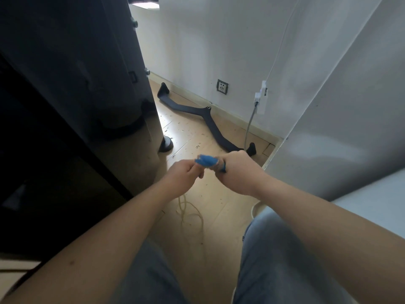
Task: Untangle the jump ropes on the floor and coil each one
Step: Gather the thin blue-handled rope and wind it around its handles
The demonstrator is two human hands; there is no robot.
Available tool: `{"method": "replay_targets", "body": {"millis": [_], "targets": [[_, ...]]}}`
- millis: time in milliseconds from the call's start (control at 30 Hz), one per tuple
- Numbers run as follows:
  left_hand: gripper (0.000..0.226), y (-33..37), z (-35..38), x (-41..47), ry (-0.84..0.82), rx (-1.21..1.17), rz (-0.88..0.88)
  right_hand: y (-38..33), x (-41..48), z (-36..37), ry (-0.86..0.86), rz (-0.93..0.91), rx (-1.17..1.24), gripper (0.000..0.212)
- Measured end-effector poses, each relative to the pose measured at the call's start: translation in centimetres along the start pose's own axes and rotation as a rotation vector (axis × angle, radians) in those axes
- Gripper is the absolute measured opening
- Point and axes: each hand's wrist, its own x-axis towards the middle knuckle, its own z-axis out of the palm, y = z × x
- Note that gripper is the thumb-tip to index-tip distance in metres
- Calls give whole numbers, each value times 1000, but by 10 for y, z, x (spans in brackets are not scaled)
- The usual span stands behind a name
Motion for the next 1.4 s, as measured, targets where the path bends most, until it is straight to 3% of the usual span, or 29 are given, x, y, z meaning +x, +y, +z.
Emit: {"method": "replay_targets", "body": {"millis": [133,300,400,500,633,800,967,1100,1200,1267,1400], "targets": [[31,1,16,-4,50,93,75,3,11,1,149,212,95,24],[37,16,12,-10,-58,255,253,4,15,9,58,387,-217,7],[40,23,3,-12,-100,396,391,4,7,16,-44,352,-373,5],[41,30,-5,-7,-65,438,424,4,-5,23,-109,170,-446,12],[54,29,-13,8,21,444,343,-4,-17,30,-165,-15,-414,15],[57,13,-3,16,-43,304,114,-3,-17,32,-115,-169,-359,15],[40,-15,11,17,14,-32,-91,-3,-11,27,43,50,-20,29],[47,-9,20,-2,-45,-22,24,4,8,26,188,273,130,15],[41,-1,15,-9,-130,37,138,7,20,28,178,401,40,6],[38,6,6,-10,-160,177,228,5,21,29,116,411,-112,1],[46,23,-18,-3,-104,445,346,-1,13,35,-30,246,-320,13]]}}
